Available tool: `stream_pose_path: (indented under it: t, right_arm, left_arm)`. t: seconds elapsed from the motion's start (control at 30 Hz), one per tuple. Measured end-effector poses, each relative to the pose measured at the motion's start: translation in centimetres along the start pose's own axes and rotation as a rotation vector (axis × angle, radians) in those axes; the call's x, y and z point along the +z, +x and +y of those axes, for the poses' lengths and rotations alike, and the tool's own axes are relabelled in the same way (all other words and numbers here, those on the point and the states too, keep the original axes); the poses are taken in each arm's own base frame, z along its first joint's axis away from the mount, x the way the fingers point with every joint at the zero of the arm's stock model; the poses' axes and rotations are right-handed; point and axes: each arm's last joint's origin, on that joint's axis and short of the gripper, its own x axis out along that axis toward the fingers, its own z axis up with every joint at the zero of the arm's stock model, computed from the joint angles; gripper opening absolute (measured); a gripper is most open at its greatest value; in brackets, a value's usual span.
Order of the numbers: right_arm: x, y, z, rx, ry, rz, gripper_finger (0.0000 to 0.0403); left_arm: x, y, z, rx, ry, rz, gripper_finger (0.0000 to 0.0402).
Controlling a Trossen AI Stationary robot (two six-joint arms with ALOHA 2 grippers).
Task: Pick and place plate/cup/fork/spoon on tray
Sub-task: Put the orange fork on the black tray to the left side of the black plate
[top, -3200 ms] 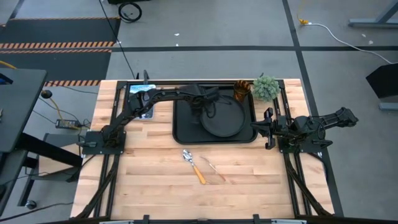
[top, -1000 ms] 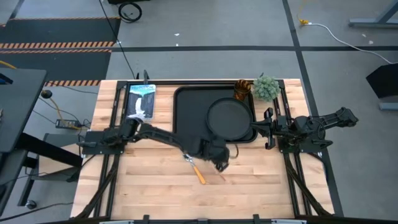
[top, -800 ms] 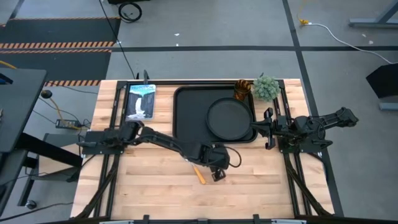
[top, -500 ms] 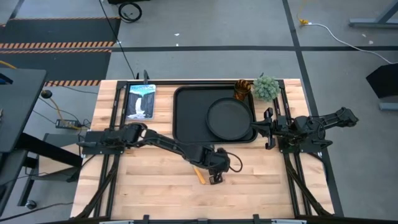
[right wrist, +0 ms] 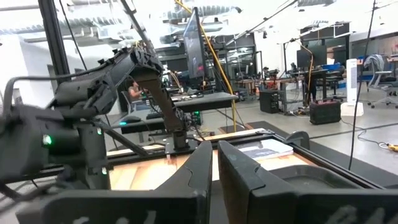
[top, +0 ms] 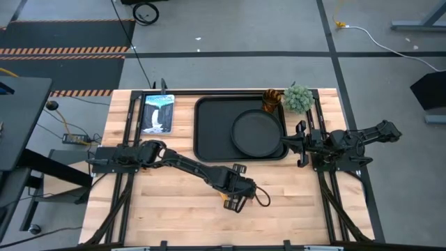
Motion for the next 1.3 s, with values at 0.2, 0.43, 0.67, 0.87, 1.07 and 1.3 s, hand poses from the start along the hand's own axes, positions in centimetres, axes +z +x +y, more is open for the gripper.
stream_pose_path:
  t: [0.2, 0.43, 0.67, 0.87, 1.07, 1.3]
  right_arm:
    - [0.0, 0.0, 0.0, 0.0, 0.001, -0.004, 0.0034]
    - [0.1, 0.0, 0.0, 0.001, 0.007, -0.015, 0.0034]
    - [0.2, 0.0, 0.0, 0.001, 0.007, -0.017, 0.0034]
    - [0.2, 0.0, 0.0, 0.001, 0.007, -0.017, 0.0034]
    - [0.2, 0.0, 0.0, 0.001, 0.007, -0.017, 0.0034]
    - [0.2, 0.0, 0.0, 0.001, 0.007, -0.017, 0.0034]
  left_arm:
    - [-0.6, 1.7, -0.2, 0.012, 0.103, 0.046, 0.0126]
    - [-0.9, 1.8, -0.2, 0.02, 0.118, 0.074, 0.0121]
    - [-1.2, 1.8, -0.2, -0.004, 0.132, 0.101, 0.0072]
    - [-1.3, 1.8, -0.1, -0.006, 0.17, 0.114, 0.0022]
    - [-1.4, 1.8, -0.1, -0.007, 0.182, 0.119, 0.0008]
    - [-1.1, 0.6, 0.4, 0.034, 0.208, 0.132, 0.0004]
